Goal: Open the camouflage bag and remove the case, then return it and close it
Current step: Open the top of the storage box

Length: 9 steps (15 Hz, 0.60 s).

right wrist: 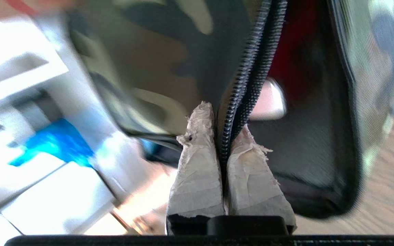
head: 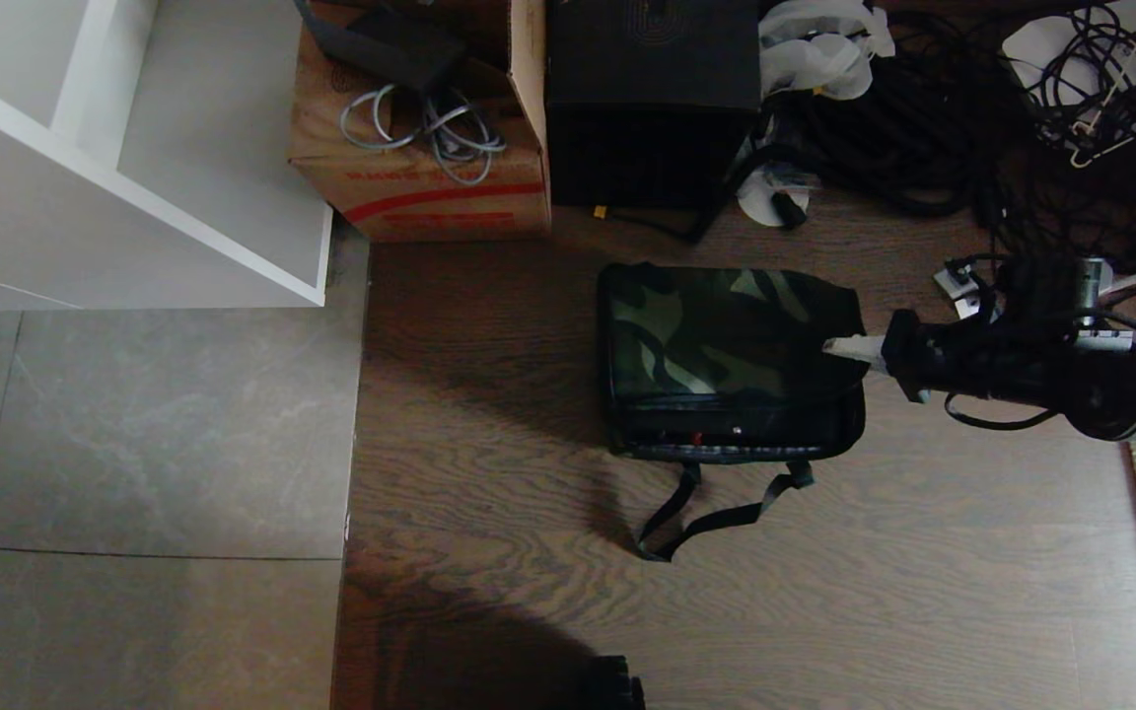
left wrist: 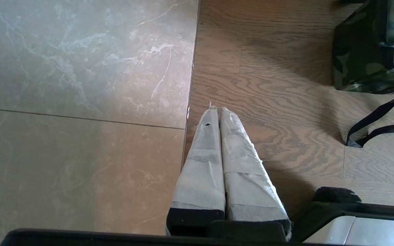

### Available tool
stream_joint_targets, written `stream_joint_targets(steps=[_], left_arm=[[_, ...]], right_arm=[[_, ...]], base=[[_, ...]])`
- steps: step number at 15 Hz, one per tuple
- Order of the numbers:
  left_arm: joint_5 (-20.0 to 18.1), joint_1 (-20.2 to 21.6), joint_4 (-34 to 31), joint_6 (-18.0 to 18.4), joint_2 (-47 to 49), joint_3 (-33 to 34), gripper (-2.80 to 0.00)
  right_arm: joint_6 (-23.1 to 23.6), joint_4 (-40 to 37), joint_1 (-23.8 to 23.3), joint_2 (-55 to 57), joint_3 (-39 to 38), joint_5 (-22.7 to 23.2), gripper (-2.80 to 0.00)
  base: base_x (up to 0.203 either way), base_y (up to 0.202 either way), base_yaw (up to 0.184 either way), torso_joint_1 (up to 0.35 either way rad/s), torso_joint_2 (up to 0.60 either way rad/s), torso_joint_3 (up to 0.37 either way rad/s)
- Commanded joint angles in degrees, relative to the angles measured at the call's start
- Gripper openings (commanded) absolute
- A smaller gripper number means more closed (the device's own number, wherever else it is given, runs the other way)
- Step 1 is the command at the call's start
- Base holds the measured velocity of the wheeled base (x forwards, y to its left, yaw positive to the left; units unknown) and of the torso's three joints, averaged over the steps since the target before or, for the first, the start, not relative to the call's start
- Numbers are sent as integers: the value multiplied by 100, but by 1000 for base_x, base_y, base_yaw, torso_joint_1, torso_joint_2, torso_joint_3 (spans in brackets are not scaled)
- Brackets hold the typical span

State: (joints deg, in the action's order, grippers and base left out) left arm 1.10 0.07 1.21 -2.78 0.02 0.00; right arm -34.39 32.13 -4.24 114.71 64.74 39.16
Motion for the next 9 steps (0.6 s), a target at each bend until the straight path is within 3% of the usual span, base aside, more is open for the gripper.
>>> stream_joint_targets(steps=[1, 7, 9], left_arm=[[5, 1, 2, -3, -2, 62, -280], [5, 1, 2, -3, -2, 62, -280], [5, 1, 2, -3, -2, 62, -280]], right_arm=[[-447, 33, -12, -96, 359, 18, -280], [-1333, 73, -38, -42, 1154, -34, -280], [-1420, 74, -76, 13, 1327, -31, -280]], base=[[0, 0, 0, 0, 0, 0], [0, 0, 0, 0, 0, 0], [0, 0, 0, 0, 0, 0]])
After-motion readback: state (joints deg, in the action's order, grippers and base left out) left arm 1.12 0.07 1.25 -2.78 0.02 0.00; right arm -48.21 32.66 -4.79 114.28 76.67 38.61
